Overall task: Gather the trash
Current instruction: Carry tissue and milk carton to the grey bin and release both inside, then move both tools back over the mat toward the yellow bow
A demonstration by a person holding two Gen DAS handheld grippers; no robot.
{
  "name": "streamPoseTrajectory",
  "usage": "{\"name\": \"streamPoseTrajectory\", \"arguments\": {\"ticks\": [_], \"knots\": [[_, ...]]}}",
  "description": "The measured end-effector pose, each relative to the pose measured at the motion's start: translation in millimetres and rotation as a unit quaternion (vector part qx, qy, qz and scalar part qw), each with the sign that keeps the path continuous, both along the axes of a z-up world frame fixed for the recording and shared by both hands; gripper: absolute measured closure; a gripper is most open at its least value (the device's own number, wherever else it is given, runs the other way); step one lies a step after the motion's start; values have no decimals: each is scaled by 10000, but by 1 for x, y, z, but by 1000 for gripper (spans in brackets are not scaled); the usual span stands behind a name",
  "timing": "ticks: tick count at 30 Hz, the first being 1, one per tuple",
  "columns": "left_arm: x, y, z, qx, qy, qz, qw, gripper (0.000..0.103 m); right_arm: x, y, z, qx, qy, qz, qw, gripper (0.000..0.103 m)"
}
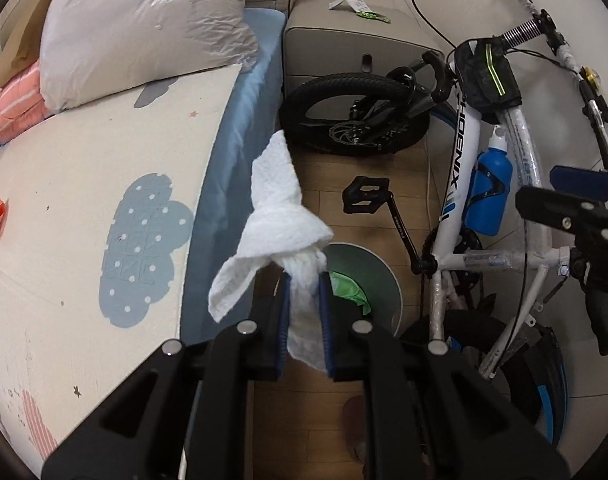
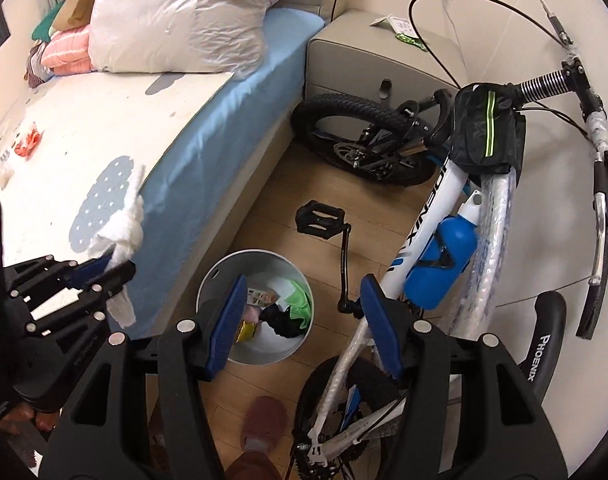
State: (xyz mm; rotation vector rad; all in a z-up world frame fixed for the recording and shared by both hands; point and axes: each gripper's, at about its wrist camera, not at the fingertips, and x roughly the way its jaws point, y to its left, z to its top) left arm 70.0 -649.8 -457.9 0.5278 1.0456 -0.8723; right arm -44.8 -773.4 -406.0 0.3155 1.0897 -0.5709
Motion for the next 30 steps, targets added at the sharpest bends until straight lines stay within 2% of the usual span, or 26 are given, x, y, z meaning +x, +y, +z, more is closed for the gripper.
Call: {"name": "streamPoseTrajectory", "arguments": {"ticks": [6, 8, 9, 10, 11, 16, 21, 25, 30], "knots": [[-5, -19, -16, -89, 243, -63, 9996, 84, -11, -17, -7, 158, 8, -236, 9996, 46], [-9, -26, -21, -92, 254, -103, 9996, 65, -14, -19, -12, 219, 63, -261, 9994, 46], [-11, -29, -22, -111, 207, -120, 9997, 48, -14, -21, -13, 232, 90, -258, 9994, 46], [-13, -31, -22, -156, 145, -139, 9997, 39, -15, -22, -15, 228, 113, -249, 9994, 46], [-14, -34, -22, -167, 103, -148, 9997, 37, -16, -22, -16, 223, 134, -237, 9994, 46], [-11, -37, -21, -161, 64, -95, 9998, 37, -16, -23, -13, 154, 148, -210, 9996, 46], [-3, -19, -11, -208, 50, 134, 9997, 37, -3, -11, -5, 68, 113, 15, 9999, 46], [9, 12, 0, -209, 0, 468, 9987, 37, 17, 10, 5, 23, 52, 323, 9995, 46], [30, 77, 17, -187, -87, 1148, 9932, 37, 53, 60, 18, -1, -40, 906, 9959, 46]]}}
